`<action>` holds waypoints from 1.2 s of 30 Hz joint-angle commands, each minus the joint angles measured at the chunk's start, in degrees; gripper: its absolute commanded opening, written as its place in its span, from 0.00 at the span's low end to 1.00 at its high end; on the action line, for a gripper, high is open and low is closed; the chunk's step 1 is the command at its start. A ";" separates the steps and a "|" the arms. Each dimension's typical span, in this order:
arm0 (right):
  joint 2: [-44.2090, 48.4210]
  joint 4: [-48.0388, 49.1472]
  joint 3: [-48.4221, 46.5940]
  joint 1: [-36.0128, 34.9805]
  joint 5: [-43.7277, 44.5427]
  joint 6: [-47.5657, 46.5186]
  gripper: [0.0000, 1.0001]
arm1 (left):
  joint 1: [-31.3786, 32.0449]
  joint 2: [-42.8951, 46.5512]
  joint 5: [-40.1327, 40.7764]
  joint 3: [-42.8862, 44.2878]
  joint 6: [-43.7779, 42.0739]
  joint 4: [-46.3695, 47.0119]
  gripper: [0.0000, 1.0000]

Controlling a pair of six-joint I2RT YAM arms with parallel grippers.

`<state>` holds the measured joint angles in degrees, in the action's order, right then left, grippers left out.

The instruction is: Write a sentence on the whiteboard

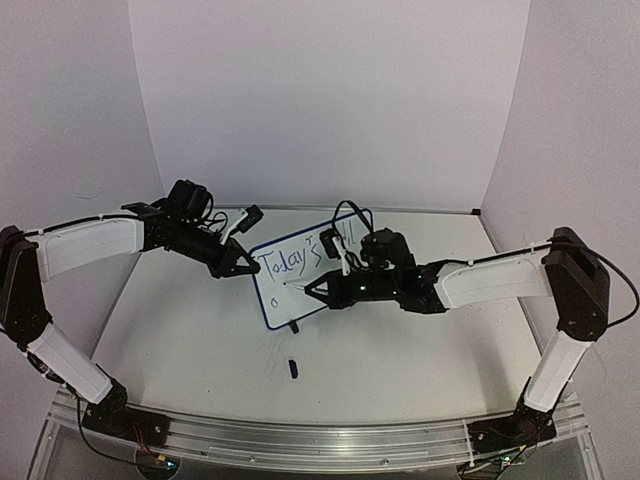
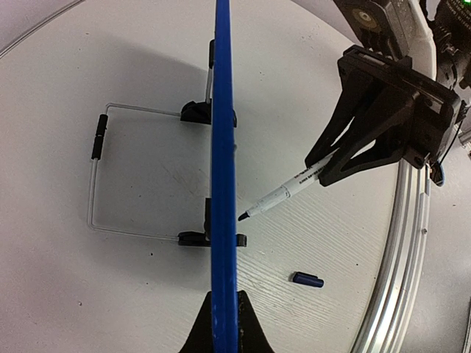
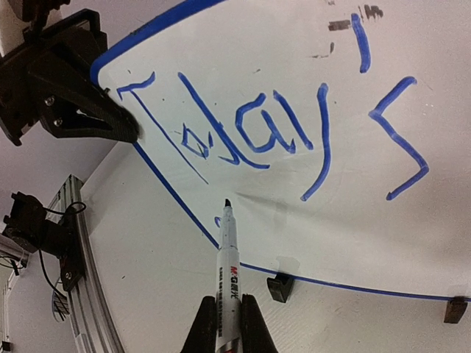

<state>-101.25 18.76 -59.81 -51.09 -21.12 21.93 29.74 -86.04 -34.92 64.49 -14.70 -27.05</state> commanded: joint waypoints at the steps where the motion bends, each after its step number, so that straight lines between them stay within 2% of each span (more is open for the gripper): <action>1: -0.85 1.04 -1.68 0.29 -0.35 -0.05 0.00 | 0.92 -1.59 1.20 0.59 -0.51 -3.58 0.00; 21: -3.40 -0.50 -4.52 0.92 -1.48 -1.34 0.00 | 0.98 -1.77 1.14 0.69 -0.51 -3.63 0.00; 36: -4.93 -1.36 -0.47 0.98 -0.76 -0.48 0.00 | 0.94 -1.86 1.10 0.65 -0.51 -3.74 0.00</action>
<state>-104.81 17.06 -61.43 -50.39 -22.83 21.28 29.74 -86.13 -34.92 64.51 -14.55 -26.96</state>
